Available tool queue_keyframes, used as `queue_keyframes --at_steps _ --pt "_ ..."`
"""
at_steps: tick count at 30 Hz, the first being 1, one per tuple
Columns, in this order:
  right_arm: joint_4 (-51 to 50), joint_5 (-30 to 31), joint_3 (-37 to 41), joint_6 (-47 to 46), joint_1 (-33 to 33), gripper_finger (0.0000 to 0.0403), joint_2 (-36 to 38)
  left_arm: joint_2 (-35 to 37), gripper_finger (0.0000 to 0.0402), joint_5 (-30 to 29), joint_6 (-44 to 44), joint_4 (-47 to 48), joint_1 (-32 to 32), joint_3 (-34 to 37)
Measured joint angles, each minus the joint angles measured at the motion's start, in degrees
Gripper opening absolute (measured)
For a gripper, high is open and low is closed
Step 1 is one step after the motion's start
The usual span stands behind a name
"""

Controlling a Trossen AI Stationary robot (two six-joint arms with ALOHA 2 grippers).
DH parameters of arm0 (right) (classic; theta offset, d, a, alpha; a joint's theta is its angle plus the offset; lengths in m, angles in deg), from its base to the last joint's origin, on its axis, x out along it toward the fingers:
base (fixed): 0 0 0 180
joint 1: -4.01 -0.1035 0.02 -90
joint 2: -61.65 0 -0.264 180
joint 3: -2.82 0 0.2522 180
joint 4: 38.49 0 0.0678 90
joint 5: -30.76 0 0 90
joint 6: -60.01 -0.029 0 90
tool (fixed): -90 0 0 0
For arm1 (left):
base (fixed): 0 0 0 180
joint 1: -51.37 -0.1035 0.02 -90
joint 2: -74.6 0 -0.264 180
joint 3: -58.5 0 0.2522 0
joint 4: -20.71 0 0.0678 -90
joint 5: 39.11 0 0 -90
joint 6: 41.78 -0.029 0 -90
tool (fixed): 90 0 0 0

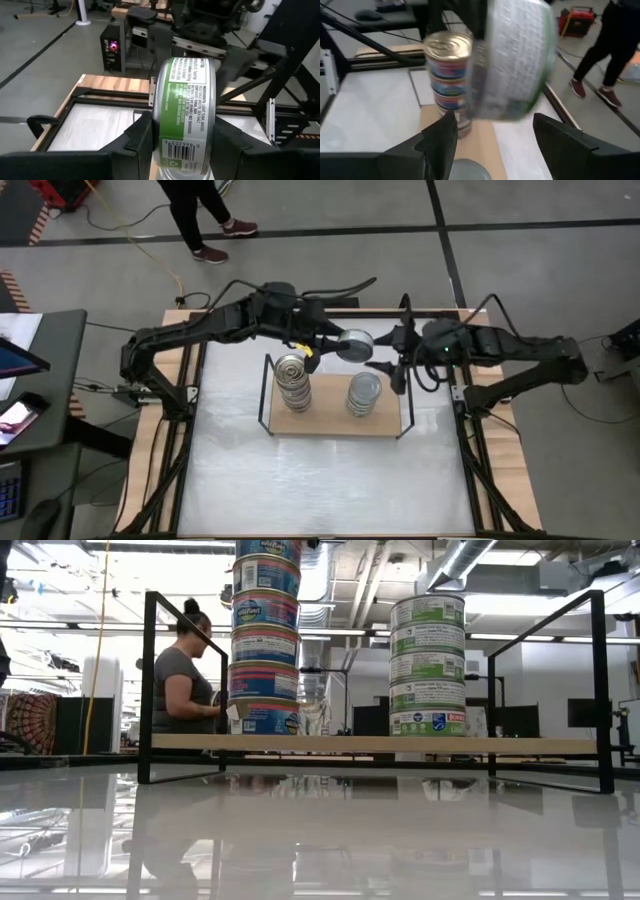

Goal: Stack canned seafood by type on shelf
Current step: Stack the green tuna can on top of the green tuna can on the shelf

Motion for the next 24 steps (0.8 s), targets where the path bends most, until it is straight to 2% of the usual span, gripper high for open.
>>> queue_keyframes --at_steps 12,15,19,24 --pt "9.2 -1.5 0.0 4.9 0.5 0.0277 -1.3 0.0 0.0135 -0.6 -1.4 -0.4 1.3 0.0" --pt "9.0 -2.7 0.0 4.9 0.7 0.0247 -1.4 0.0 0.0135 -0.5 -1.4 -0.4 1.3 0.0" --pt "9.1 -3.9 0.0 3.6 1.5 0.0167 -1.5 0.0 0.0135 -0.8 -3.3 -0.1 1.3 0.0" --pt "9.0 -4.5 0.0 4.5 2.5 0.0162 -1.6 0.0 0.0141 -1.7 -7.0 0.9 1.9 0.0"
